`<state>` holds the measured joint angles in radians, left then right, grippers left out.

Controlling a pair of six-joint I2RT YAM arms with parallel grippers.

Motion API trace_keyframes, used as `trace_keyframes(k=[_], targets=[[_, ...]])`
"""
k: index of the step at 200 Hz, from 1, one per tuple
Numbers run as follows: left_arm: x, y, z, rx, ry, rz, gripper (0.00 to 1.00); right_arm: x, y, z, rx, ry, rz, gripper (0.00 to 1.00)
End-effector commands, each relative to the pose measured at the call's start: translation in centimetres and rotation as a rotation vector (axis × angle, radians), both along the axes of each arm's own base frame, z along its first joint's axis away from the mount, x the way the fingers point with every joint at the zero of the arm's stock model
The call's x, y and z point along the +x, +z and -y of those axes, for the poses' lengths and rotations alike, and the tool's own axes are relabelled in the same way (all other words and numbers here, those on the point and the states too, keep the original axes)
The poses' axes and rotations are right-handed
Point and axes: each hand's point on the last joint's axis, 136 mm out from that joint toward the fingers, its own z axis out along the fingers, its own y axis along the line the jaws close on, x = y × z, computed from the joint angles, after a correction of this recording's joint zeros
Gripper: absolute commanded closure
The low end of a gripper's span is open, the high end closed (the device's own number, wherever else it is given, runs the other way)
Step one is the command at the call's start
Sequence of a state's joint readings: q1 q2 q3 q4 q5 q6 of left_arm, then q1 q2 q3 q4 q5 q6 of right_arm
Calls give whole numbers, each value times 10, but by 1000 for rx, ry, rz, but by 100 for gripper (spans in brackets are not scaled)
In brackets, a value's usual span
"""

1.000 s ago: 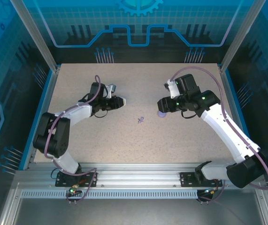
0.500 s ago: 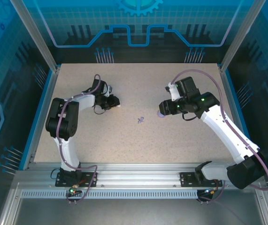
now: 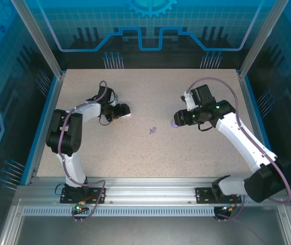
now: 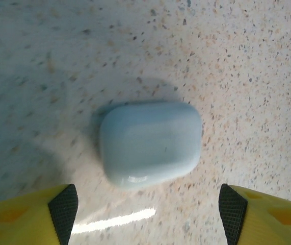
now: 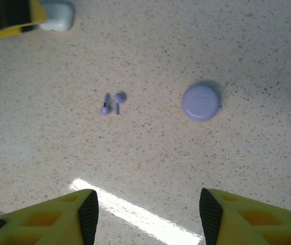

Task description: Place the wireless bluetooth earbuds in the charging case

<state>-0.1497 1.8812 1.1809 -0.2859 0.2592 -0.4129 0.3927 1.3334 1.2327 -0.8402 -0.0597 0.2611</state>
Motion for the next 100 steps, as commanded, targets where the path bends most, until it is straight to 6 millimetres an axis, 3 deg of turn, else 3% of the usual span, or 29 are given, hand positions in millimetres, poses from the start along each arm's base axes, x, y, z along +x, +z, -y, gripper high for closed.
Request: trace_keyframes(k=[1,26,44,67,100], targets=[[-14,28,-14,68,-10,48,23,16,-25,5,-15,-11,-35,42],[-29,53,-11,41,-27,74,23,33,-50,6,27,-10,-77,42],[-42,66,4,-27,-29,96,24,44,-67,8,57,-7,-118,42],[-59,76,49,-156,-83,102,24,56,-86,14,87,-26,-168,43],[-68,82,126,-282,-184,112,27,70,-110,19,165,-59,-243,50]])
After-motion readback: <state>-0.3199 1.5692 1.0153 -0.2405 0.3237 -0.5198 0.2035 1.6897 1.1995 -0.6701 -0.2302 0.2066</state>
